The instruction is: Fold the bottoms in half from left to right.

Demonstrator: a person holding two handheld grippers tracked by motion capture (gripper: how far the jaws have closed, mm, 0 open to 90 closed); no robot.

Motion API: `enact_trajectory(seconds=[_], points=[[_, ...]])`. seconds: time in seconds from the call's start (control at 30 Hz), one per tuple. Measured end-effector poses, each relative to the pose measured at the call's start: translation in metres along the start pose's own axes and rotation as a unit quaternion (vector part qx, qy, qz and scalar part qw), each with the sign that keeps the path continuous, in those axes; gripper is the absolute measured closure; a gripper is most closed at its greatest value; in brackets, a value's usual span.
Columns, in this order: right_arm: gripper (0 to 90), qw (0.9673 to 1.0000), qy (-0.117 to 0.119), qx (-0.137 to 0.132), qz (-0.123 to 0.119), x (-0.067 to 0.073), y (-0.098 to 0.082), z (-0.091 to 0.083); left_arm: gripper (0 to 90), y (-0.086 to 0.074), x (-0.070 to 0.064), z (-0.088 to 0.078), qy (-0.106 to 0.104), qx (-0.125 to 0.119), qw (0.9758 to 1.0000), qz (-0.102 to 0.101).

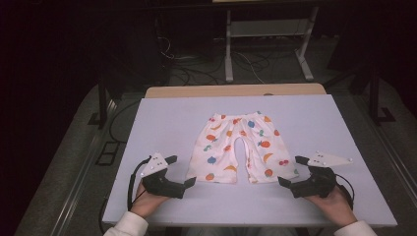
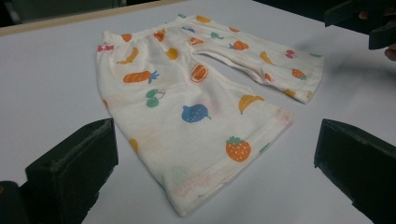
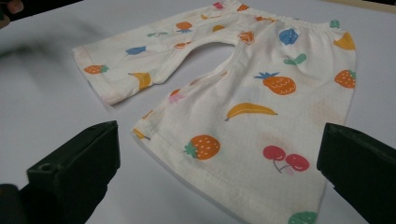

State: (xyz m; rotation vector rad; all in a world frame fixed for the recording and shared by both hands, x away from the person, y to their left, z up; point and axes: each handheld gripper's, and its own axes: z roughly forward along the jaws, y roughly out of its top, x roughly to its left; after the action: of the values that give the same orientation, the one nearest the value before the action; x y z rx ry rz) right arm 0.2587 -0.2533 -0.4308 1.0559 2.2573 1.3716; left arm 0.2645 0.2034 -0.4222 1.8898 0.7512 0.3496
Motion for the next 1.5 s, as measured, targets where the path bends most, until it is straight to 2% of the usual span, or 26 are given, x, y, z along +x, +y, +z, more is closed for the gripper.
enact_trajectory(seconds=[0.4, 0.8, 1.5], points=[[0.0, 1.0000, 0.002, -0.009, -0.003, 0.001, 0.014, 0.002, 0.0, 0.000, 0.000, -0.001, 0.003, -0.001, 1.0000, -0.003], [0.0, 0.9999, 0.003, -0.010, 0.003, -0.006, 0.030, 0.013, 0.0, 0.000, 0.000, -0.001, 0.006, 0.000, 1.0000, -0.002], [0.0, 0.9996, 0.015, -0.004, -0.021, 0.002, 0.059, 0.034, 0.0, -0.001, 0.000, -0.001, 0.005, -0.001, 1.0000, -0.002]])
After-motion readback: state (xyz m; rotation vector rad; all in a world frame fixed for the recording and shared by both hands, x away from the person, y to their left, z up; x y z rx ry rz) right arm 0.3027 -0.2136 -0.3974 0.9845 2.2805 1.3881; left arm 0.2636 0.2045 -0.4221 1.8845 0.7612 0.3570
